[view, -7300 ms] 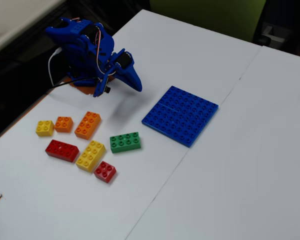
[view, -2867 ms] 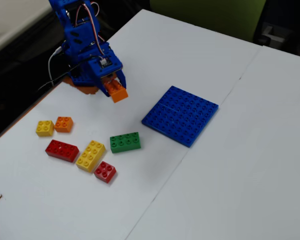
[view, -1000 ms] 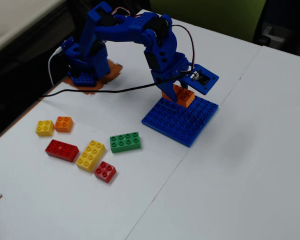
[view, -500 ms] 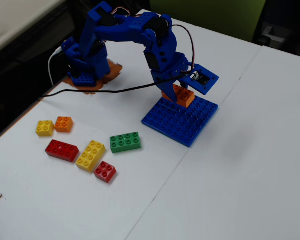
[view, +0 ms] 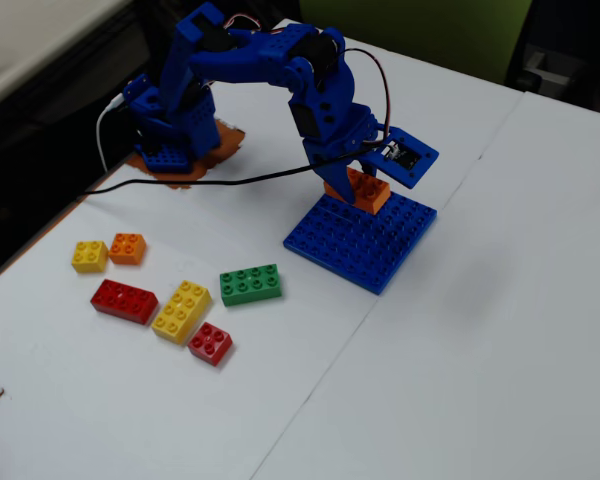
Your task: Pick up the 2x4 orange block and go up the 8x8 blue block.
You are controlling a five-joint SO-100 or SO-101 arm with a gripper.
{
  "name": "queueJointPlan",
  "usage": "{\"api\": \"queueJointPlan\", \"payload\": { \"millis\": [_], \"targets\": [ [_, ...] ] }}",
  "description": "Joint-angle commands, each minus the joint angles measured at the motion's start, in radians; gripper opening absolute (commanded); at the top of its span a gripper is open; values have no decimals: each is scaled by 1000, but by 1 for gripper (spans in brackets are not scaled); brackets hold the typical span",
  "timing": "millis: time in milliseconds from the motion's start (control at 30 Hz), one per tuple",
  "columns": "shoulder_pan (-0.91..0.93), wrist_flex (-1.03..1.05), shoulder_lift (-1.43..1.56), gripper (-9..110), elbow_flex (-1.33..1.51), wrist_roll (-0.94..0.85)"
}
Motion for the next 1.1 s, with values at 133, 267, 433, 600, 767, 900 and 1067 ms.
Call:
{"api": "queueJointPlan", "payload": {
  "millis": [133,267,433,600,767,900,1067],
  "targets": [
    [-15,6,84,0,-52,-6],
    [-17,6,86,0,-52,-6],
    [-18,12,86,0,-52,-5],
    [-18,12,86,0,-52,-5],
    [-18,20,87,0,-52,-8],
    [-20,20,87,0,-52,-9],
    [-20,20,87,0,-52,-9]
  ]
}}
